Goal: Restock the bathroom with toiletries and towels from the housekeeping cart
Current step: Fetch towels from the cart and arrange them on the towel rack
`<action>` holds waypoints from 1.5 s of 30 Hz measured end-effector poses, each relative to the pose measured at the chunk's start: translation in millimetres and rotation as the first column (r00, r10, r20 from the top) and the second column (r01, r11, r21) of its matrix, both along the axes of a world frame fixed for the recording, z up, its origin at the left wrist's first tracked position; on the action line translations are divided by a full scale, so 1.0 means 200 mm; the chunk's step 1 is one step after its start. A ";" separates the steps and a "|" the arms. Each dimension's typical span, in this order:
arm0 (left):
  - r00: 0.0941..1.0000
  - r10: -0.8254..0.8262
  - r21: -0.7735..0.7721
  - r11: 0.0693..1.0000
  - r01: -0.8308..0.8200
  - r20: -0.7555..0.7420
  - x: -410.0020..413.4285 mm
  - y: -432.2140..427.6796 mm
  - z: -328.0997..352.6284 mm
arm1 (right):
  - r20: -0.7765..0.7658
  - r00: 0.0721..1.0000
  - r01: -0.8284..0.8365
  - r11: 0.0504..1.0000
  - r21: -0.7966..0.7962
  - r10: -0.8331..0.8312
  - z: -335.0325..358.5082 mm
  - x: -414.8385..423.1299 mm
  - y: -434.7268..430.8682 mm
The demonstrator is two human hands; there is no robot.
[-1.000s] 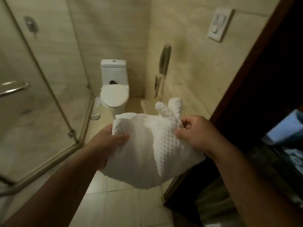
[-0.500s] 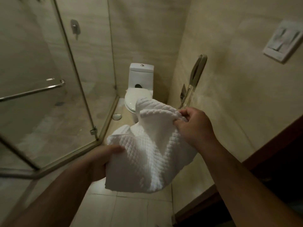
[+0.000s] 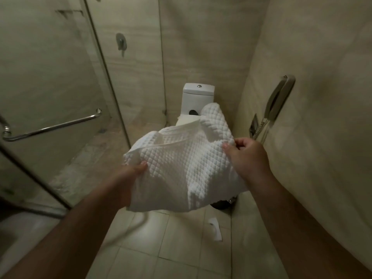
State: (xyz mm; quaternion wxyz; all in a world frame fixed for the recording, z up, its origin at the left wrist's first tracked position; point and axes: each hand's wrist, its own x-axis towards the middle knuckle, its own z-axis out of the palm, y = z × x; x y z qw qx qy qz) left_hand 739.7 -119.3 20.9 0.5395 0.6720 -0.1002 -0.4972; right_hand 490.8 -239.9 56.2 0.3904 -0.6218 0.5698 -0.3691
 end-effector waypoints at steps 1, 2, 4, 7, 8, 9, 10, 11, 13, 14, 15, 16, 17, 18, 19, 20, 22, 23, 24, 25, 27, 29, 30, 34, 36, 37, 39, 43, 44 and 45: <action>1.000 0.019 -0.007 1.000 -0.019 0.006 0.02 -0.03 0.02 | 0.021 1.000 0.009 1.000 0.008 -0.009 0.00 0.02 -0.03; 0.999 0.040 -0.019 0.999 -0.039 0.014 0.05 -0.06 0.04 | 0.033 0.999 0.018 1.000 0.010 -0.019 0.00 0.04 -0.06; 0.997 0.068 -0.051 0.997 -0.066 0.034 0.12 -0.13 0.07 | 0.052 0.998 0.038 0.999 0.002 -0.038 0.00 0.08 -0.12; 0.993 0.078 -0.082 0.994 -0.071 0.087 0.24 -0.24 0.09 | 0.074 0.996 0.061 0.998 -0.023 -0.059 0.03 0.18 -0.23; 0.991 0.078 -0.099 0.993 -0.067 0.106 0.28 -0.28 0.10 | 0.080 0.994 0.071 0.997 -0.033 -0.068 0.04 0.22 -0.26; 0.989 0.078 -0.116 0.991 -0.063 0.124 0.33 -0.32 0.10 | 0.088 0.993 0.085 0.995 -0.044 -0.081 0.05 0.26 -0.30; 0.987 0.071 -0.137 0.989 -0.051 0.142 0.38 -0.36 0.11 | 0.094 0.991 0.102 0.993 -0.056 -0.096 0.06 0.31 -0.33; 0.985 0.057 -0.154 0.988 -0.031 0.166 0.42 -0.41 0.10 | 0.096 0.989 0.118 0.991 -0.070 -0.112 0.06 0.35 -0.37; 0.978 0.022 -0.177 0.984 0.016 0.206 0.51 -0.49 0.10 | 0.102 0.985 0.151 0.985 -0.088 -0.142 0.09 0.44 -0.43; 0.976 -0.005 -0.181 0.983 0.045 0.217 0.56 -0.53 0.10 | 0.108 0.982 0.164 0.982 -0.093 -0.153 0.11 0.49 -0.47; 0.974 -0.048 -0.181 0.979 0.090 0.223 0.62 -0.57 0.11 | 0.108 0.981 0.171 0.980 -0.103 -0.160 0.14 0.54 -0.50; 0.969 -0.113 -0.190 0.969 0.156 0.221 0.67 -0.60 0.13 | 0.101 0.982 0.173 0.977 -0.122 -0.161 0.18 0.58 -0.53; 0.958 -0.186 -0.194 0.954 0.229 0.217 0.73 -0.65 0.14 | 0.091 0.983 0.173 0.974 -0.146 -0.161 0.21 0.63 -0.56; 0.943 -0.264 -0.192 0.934 0.303 0.203 0.77 -0.69 0.17 | 0.083 0.983 0.173 0.970 -0.172 -0.161 0.25 0.68 -0.59; 0.929 -0.323 -0.186 0.916 0.355 0.179 0.83 -0.73 0.18 | 0.077 0.984 0.175 0.965 -0.195 -0.162 0.27 0.73 -0.62; 0.920 -0.363 -0.178 0.905 0.386 0.152 0.87 -0.78 0.18 | 0.073 0.983 0.179 0.960 -0.216 -0.167 0.29 0.77 -0.64; 0.899 -0.421 -0.147 0.888 0.435 0.117 0.93 -0.85 0.16 | 0.079 0.980 0.197 0.947 -0.252 -0.183 0.31 0.85 -0.69; 0.887 -0.447 -0.137 0.878 0.459 0.111 0.96 -0.89 0.15 | 0.079 0.978 0.205 0.942 -0.266 -0.191 0.31 0.88 -0.71; 0.876 -0.469 -0.132 0.866 0.481 0.115 0.98 -0.93 0.14 | 0.076 0.978 0.208 0.939 -0.274 -0.194 0.31 0.91 -0.73; 0.868 -0.482 -0.130 0.859 0.496 0.121 1.00 -0.97 0.13 | 0.072 0.978 0.208 0.939 -0.274 -0.196 0.31 0.94 -0.76; 0.856 -0.501 -0.129 0.847 0.515 0.126 1.04 -1.06 0.12 | 0.062 0.977 0.213 0.942 -0.261 -0.204 0.30 0.97 -0.84; 0.833 -0.542 -0.155 0.818 0.553 0.109 1.06 -1.15 0.11 | 0.049 0.973 0.232 0.937 -0.261 -0.227 0.29 0.97 -0.93; 0.818 -0.567 -0.176 0.799 0.575 0.095 1.07 -1.20 0.10 | 0.045 0.970 0.242 0.933 -0.265 -0.238 0.29 0.97 -0.98; 0.783 -0.620 -0.186 0.764 0.617 0.049 1.05 -1.46 0.07 | 0.015 0.968 0.243 0.926 -0.289 -0.249 0.26 0.96 -1.23; 0.783 -0.618 -0.178 0.765 0.619 0.069 1.04 -1.60 0.05 | 0.017 0.971 0.234 0.927 -0.294 -0.239 0.24 0.96 -1.40; 0.792 -0.604 -0.170 0.775 0.609 0.086 1.03 -1.69 0.04 | 0.020 0.973 0.226 0.928 -0.296 -0.231 0.23 0.97 -1.49; 0.827 -0.552 -0.142 0.815 0.562 0.103 1.04 -1.87 0.01 | 0.021 0.977 0.208 0.934 -0.291 -0.211 0.18 0.99 -1.69; 0.858 -0.509 -0.041 0.858 0.513 0.071 1.04 -2.23 0.00 | 0.025 0.986 0.166 0.955 -0.245 -0.165 0.11 1.01 -2.07; 0.854 -0.516 -0.016 0.856 0.517 0.065 1.04 -2.30 0.00 | 0.025 0.988 0.157 0.960 -0.232 -0.155 0.10 1.01 -2.16; 0.845 -0.532 0.003 0.846 0.533 0.048 1.05 -2.38 0.00 | 0.027 0.989 0.146 0.965 -0.219 -0.144 0.09 1.00 -2.25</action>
